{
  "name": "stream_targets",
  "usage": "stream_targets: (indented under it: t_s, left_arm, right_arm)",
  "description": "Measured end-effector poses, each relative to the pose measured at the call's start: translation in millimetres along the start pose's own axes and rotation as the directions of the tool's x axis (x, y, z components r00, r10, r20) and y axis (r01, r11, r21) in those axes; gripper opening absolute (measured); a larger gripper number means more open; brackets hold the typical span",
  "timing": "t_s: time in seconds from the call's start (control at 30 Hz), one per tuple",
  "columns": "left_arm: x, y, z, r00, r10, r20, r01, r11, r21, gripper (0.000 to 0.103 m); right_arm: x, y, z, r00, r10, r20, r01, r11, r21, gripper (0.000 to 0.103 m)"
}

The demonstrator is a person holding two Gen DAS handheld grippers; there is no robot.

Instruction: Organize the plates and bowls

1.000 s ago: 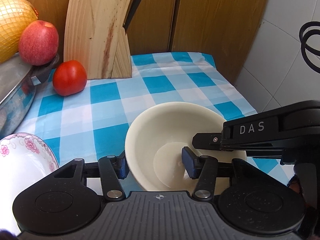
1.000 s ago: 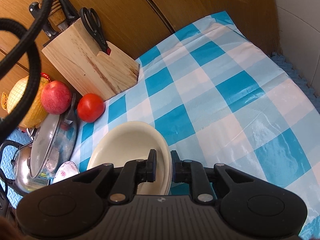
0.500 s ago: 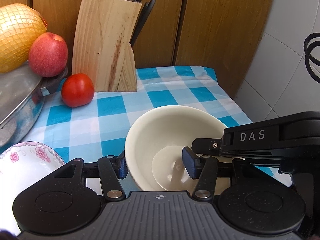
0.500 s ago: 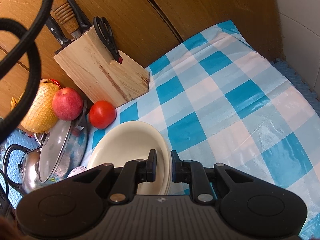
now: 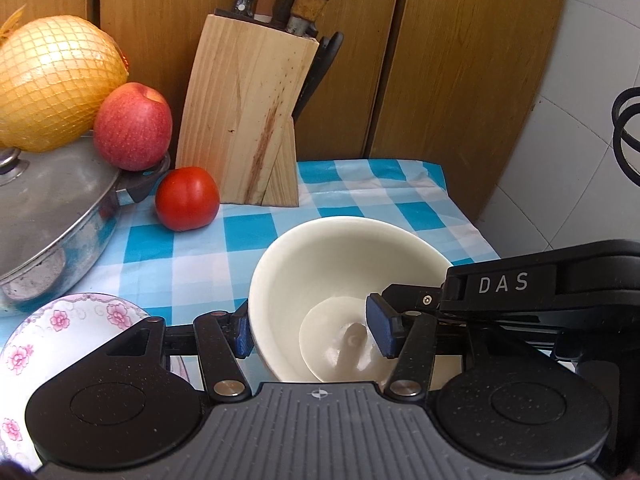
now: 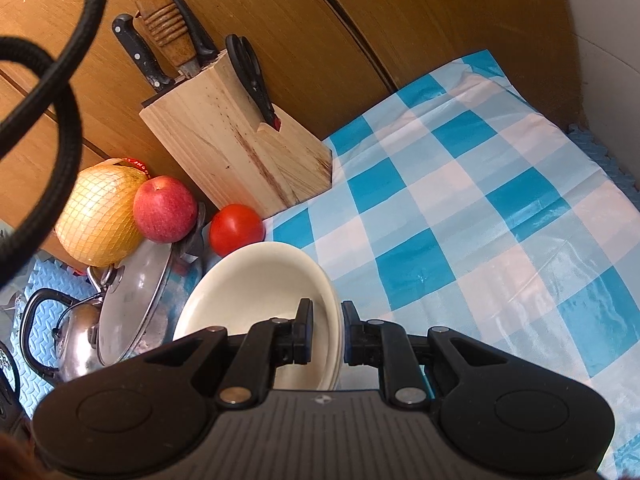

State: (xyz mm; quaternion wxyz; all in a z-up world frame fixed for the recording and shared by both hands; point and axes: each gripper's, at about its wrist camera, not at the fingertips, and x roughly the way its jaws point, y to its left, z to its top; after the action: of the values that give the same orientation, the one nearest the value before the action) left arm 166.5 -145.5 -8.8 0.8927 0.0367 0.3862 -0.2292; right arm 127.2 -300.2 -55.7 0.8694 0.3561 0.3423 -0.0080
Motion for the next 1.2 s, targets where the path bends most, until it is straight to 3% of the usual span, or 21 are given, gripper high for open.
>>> stream_targets:
  t_s: [1.2]
  left_arm:
    - [-55.6,54.0,-2.2,0.993,0.092,0.078,-0.086,0.993,-0.084,0.064]
  right_arm:
    - [2.6,73.8,-24.0,0.996,0.085,-0.004,-0.085,0.993,-0.084,0.016]
